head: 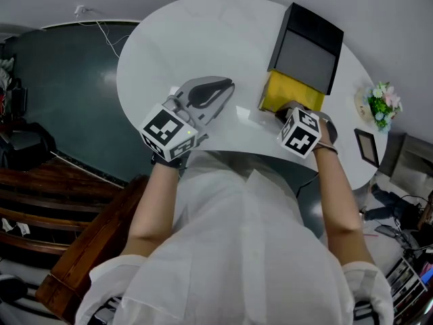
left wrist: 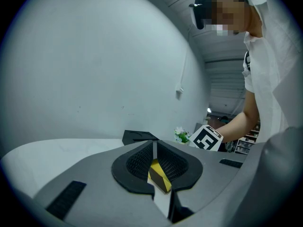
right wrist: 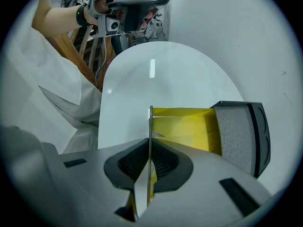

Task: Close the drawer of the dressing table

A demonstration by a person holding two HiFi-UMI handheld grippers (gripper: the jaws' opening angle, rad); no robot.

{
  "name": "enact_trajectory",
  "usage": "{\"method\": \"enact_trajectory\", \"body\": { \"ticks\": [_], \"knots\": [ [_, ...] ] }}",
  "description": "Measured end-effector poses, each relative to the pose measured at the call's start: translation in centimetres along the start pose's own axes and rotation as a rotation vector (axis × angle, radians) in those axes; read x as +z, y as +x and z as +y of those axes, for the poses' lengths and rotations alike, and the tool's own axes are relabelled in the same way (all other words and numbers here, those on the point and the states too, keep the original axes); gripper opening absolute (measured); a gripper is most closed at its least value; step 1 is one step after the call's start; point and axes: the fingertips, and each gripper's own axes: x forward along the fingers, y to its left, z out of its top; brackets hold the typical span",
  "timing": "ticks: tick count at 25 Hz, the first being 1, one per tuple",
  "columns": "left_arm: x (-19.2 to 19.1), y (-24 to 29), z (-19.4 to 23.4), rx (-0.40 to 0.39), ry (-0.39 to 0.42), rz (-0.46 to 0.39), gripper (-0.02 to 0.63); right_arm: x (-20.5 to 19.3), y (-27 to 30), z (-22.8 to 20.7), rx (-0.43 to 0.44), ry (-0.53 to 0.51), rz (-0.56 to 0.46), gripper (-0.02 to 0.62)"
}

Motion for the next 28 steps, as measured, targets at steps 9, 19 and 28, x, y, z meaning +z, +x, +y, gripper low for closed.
{"method": "enact_trajectory", "body": {
  "ticks": [9,19,28],
  "knots": [
    [0.0,0.3,0.3,0.001,-0.004,0.004,0.035,-0.1,0.0,-1.2,-0.005,0.012,-0.005,0.023],
    [0.0,0.2,0.5,0.004,-0.004,0.005,0.035,-0.1,-0.1,-2.6,-0.035,0.007,-0.001,0.023],
    [0.1,0.2,1.0,0.01,-0.006,0.002,0.035,-0.2,-0.2,-3.6,-0.065,0.016,-0.001,0.023]
  ]
}}
